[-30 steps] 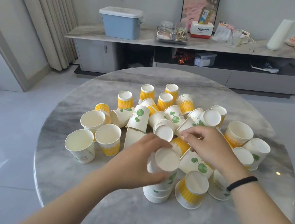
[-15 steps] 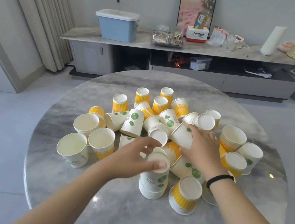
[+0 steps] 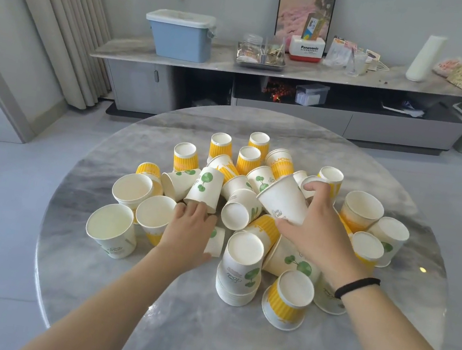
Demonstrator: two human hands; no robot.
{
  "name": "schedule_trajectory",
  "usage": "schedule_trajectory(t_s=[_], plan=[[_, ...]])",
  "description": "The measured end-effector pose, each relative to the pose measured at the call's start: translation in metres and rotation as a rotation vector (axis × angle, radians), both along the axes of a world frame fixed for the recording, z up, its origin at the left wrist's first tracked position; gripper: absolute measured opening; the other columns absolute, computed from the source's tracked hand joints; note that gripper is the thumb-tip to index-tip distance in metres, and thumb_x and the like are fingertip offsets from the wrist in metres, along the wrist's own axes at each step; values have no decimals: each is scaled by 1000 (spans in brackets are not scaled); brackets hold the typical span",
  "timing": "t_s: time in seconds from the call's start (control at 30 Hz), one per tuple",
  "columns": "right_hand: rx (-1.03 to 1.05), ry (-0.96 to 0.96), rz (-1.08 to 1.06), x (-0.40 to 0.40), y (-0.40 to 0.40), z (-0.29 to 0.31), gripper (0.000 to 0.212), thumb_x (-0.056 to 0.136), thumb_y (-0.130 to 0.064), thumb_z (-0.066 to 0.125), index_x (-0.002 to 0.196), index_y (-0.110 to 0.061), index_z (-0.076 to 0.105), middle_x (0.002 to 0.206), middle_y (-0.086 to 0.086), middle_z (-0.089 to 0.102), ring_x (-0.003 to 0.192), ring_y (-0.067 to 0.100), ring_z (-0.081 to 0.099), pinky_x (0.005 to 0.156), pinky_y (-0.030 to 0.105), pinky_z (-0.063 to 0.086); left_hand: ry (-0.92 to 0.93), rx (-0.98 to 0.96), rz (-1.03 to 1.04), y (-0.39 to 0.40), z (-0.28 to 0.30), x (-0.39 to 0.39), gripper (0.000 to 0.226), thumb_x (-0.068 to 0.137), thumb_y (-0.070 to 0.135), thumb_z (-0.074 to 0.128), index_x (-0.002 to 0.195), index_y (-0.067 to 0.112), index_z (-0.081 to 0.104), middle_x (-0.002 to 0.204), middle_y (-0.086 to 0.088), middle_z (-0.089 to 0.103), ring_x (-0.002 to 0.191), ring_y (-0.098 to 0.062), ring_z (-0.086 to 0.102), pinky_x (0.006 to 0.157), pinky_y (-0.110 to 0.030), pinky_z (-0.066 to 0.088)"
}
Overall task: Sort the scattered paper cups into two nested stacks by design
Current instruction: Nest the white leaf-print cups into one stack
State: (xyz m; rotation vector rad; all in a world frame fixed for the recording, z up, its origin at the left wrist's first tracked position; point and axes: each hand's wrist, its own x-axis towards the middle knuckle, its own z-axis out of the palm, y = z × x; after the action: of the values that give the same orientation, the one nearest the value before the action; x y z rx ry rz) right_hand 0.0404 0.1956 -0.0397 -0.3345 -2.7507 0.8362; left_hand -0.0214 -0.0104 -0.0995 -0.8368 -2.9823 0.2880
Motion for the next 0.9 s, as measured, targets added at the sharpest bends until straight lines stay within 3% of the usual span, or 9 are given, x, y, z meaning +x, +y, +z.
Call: schedule_trajectory(t_s=[0.13, 0.2, 0.37, 0.47, 0.6, 0.73, 0.9], plan=[[-127, 96, 78, 5, -1, 21, 48, 75, -32, 69, 117, -25, 47, 115, 1, 53, 100, 20, 50, 72, 31, 40, -58, 8, -2, -6, -1, 8, 56, 75, 47, 60, 118, 14, 46, 126, -5, 42, 118, -27, 39, 99, -35, 28], [-206, 133, 106, 9, -3, 31, 47, 76, -33, 69, 119, -29, 51, 116, -2, 54, 105, 16, 48, 75, 29, 38, -109, 128, 57, -13, 2, 10, 57, 74, 50, 60, 117, 15, 45, 120, -2, 51, 114, -24, 45, 97, -34, 29], [-241, 144, 164, 21, -9, 41, 52, 69, -38, 74, 110, -30, 44, 103, 2, 59, 90, 22, 57, 73, 35, 49, -146, 709, 283, -20, 36, 22, 56, 75, 48, 65, 120, 20, 46, 105, 2, 60, 100, -24, 55, 83, -34, 39], [-230, 151, 242, 28, -17, 37, 52, 65, -42, 77, 109, -34, 50, 101, -6, 61, 84, 11, 54, 70, 19, 43, -304, 1151, 400, -18, 52, 30, 54, 77, 42, 69, 122, 22, 47, 103, 7, 58, 95, -17, 57, 76, -33, 49], [-31, 97, 320, 31, -37, 16, 66, 64, -49, 75, 123, -34, 48, 114, -2, 59, 100, 15, 47, 86, 30, 42, -335, 1493, 320, -13, 64, 38, 46, 81, 35, 69, 120, 19, 50, 111, 8, 63, 102, -5, 60, 72, -17, 47], [90, -104, 305, 31, -48, -7, 89, 64, -49, 76, 137, -26, 31, 118, 5, 56, 113, 23, 47, 87, 34, 42, -386, 1600, 196, -5, 71, 46, 51, 75, 41, 73, 118, 27, 50, 115, 8, 63, 105, -3, 61, 84, -21, 51], [-136, -233, 352, 30, -31, -8, 109, 57, -37, 85, 144, -26, 21, 141, -2, 45, 120, 14, 48, 91, 25, 39, -492, 1519, 52, 0, 66, 48, 52, 67, 48, 71, 113, 35, 50, 118, 8, 63, 111, -8, 61, 94, -34, 51]])
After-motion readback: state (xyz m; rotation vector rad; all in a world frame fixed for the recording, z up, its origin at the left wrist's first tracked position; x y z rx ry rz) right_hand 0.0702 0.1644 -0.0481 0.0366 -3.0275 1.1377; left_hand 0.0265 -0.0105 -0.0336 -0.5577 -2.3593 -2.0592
